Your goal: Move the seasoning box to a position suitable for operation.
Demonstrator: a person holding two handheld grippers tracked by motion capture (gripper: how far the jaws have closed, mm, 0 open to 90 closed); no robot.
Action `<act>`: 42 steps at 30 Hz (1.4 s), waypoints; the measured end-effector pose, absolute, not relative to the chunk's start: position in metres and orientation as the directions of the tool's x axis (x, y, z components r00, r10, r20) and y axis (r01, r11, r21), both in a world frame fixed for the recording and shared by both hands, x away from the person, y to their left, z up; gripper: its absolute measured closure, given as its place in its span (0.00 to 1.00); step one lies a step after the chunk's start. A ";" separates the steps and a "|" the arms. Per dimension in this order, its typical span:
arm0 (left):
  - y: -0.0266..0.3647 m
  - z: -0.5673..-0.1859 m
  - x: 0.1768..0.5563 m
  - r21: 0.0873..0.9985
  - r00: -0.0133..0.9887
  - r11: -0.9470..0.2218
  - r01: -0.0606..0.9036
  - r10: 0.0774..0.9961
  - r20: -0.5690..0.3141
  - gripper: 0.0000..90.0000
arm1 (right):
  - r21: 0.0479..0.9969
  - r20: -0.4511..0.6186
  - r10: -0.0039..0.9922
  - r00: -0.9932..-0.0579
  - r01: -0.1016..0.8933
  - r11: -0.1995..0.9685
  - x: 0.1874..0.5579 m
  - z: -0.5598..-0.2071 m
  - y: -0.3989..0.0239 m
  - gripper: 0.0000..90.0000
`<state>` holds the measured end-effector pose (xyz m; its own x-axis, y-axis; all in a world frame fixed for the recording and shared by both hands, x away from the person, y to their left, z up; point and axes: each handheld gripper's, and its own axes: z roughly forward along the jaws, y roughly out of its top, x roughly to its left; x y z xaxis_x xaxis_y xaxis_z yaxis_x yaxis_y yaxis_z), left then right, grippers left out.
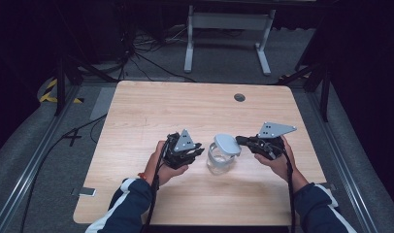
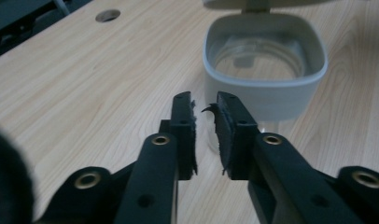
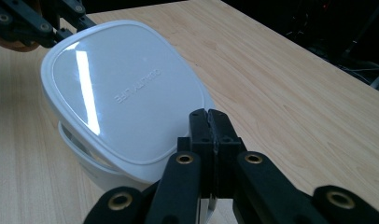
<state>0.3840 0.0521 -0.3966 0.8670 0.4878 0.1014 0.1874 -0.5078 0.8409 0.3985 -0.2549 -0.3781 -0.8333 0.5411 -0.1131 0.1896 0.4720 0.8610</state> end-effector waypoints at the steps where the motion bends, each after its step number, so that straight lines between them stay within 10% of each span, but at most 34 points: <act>1: 0.050 -0.395 0.385 0.843 0.868 -0.505 0.187 0.486 0.098 0.88 | 0.861 -0.115 0.541 -0.833 0.189 0.473 0.399 -0.378 -0.255 1.00; 42: -0.005 -0.365 0.409 0.838 0.885 -0.534 0.108 0.435 0.163 0.93 | 0.847 -0.129 0.525 -0.841 0.183 0.500 0.393 -0.377 -0.263 1.00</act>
